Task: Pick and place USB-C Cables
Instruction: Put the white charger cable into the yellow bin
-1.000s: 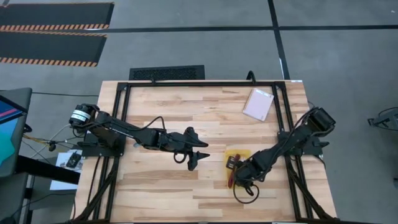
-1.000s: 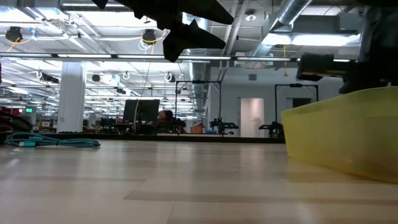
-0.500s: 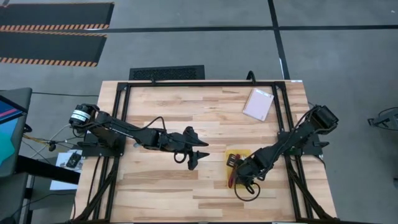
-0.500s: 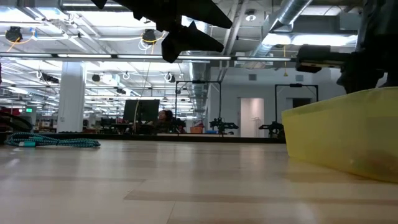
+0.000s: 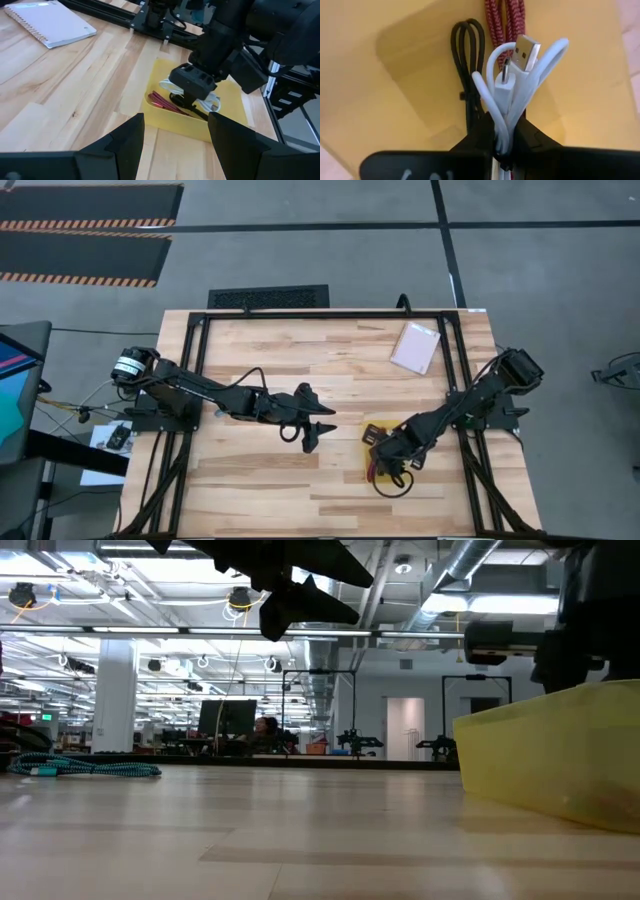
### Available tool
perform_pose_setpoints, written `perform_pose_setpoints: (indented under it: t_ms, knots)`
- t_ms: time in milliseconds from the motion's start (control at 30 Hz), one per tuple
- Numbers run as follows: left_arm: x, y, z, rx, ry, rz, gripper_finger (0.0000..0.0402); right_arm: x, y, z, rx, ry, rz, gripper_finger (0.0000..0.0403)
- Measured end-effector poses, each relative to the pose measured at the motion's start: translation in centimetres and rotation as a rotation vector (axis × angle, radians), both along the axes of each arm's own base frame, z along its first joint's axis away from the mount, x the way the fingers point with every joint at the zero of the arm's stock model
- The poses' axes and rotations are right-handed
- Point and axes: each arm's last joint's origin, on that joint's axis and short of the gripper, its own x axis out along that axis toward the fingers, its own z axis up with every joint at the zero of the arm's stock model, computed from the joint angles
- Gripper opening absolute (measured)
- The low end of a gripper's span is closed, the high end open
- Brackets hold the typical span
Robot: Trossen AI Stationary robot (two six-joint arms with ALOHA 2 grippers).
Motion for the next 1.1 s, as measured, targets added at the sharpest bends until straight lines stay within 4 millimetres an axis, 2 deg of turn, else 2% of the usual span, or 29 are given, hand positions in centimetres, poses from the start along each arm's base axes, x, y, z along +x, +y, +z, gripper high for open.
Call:
perform_pose_setpoints:
  t_ms: [367, 1000, 1100]
  knots:
    - [0.0, 0.0, 0.0, 0.0, 0.0, 0.001, 0.0208, -0.4, -0.1, -0.9, 0.02, 0.004, 0.008, 0.0046]
    - [0.0, 0.0, 0.0, 0.006, -0.001, 0.013, 0.0208, 0.1, -0.7, -0.9, 0.043, -0.008, -0.045, 0.0046]
    - [0.0, 0.0, 0.0, 0.006, -0.001, 0.013, 0.0208, 0.2, -0.6, -1.6, 0.043, 0.022, -0.041, 0.0046]
